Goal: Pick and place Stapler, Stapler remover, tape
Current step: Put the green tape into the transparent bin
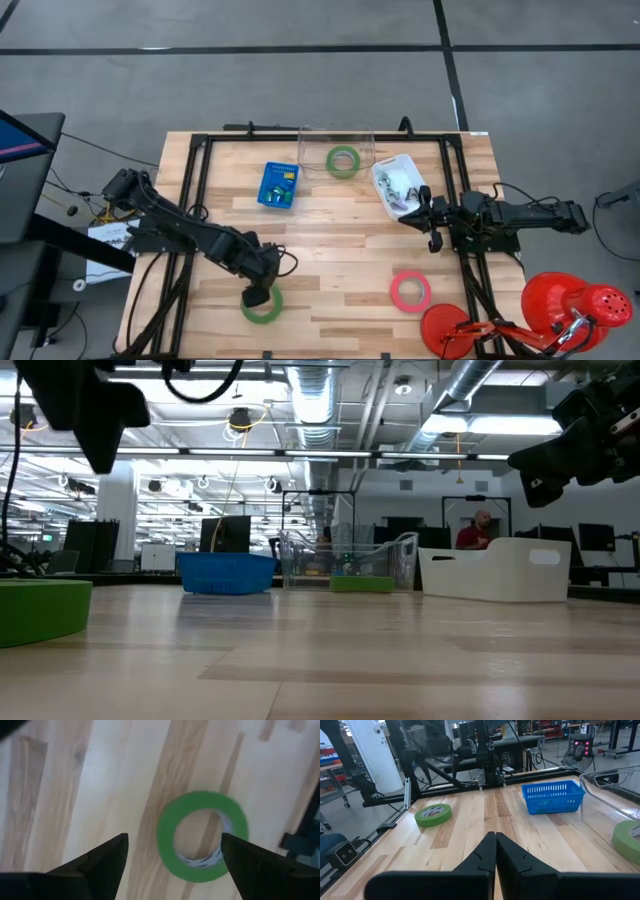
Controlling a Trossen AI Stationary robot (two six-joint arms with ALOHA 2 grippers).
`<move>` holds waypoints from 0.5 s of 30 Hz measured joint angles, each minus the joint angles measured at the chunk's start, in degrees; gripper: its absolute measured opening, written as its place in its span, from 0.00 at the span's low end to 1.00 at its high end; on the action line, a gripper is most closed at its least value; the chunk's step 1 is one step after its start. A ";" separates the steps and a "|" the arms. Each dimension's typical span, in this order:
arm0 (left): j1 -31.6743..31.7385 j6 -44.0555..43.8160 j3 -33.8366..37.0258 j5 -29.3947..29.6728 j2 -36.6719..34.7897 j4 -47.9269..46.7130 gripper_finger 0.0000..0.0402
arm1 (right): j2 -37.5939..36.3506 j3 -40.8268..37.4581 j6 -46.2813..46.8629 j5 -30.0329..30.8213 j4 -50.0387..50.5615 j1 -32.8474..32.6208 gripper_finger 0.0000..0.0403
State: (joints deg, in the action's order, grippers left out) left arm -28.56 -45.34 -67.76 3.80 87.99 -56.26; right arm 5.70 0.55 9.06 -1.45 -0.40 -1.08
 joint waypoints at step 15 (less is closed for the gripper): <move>-4.81 -2.19 5.64 -0.42 0.04 4.98 0.77 | 0.00 -0.01 0.00 0.00 0.00 0.00 0.00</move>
State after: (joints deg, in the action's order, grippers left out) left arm -33.36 -47.53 -62.12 3.38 88.03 -51.28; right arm 5.70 0.54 9.06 -1.45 -0.40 -1.08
